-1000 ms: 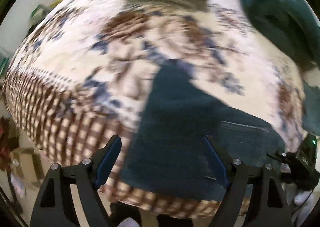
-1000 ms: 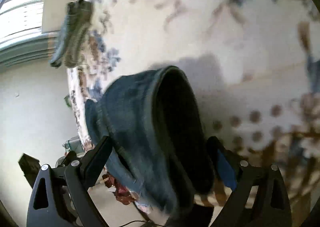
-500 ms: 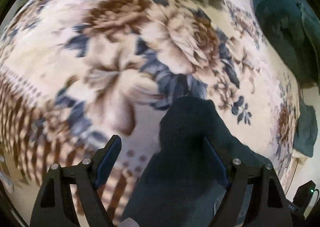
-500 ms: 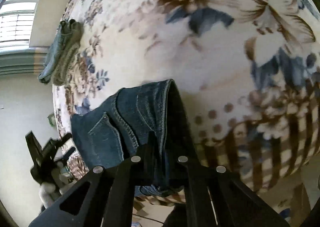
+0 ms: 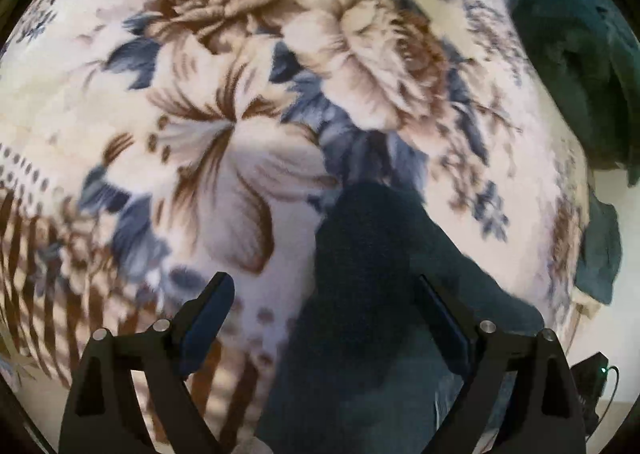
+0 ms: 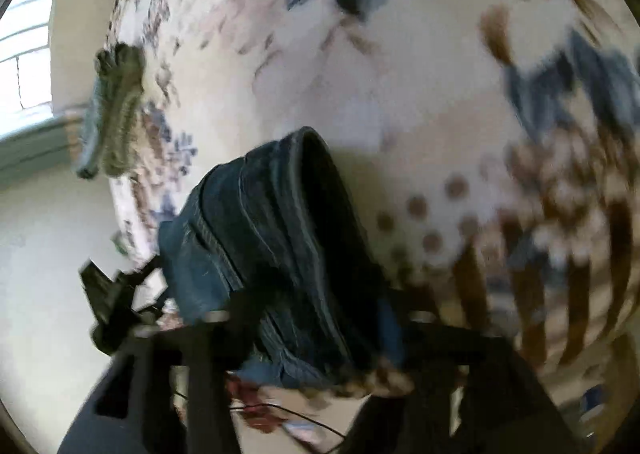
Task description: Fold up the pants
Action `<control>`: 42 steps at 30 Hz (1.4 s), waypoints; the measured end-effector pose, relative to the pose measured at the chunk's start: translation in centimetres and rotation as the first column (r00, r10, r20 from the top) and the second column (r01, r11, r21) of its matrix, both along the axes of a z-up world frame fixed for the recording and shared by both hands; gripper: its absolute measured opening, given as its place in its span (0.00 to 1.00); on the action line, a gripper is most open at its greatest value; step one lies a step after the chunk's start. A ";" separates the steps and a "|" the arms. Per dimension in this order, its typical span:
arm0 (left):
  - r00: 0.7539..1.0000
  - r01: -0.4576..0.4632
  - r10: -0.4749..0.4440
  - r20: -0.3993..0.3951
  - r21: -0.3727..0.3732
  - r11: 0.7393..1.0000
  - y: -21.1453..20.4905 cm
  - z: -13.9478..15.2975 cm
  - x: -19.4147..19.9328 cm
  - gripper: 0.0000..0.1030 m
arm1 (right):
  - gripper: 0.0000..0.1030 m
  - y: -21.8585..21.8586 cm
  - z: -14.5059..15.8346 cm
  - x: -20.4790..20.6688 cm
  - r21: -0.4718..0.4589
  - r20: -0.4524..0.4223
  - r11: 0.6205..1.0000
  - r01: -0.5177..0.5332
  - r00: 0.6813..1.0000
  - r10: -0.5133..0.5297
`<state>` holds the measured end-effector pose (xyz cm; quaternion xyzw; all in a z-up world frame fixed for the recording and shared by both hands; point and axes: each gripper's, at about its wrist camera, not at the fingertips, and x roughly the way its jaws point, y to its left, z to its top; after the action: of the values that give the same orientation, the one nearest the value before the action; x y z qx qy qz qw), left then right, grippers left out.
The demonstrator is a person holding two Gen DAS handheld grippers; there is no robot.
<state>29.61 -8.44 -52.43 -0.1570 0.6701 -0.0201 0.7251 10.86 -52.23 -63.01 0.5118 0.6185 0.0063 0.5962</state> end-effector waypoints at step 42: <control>0.991 -0.114 0.128 0.030 -0.288 0.951 1.7 -3.6 -7.2 0.38 | 0.43 7.3 -4.8 -3.1 0.218 0.114 0.922 0.321 0.930 -0.350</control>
<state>22.41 -6.75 -56.03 -0.3003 0.6315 -0.0761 0.7108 7.75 -44.89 -67.85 0.6646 0.4709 0.0034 0.5802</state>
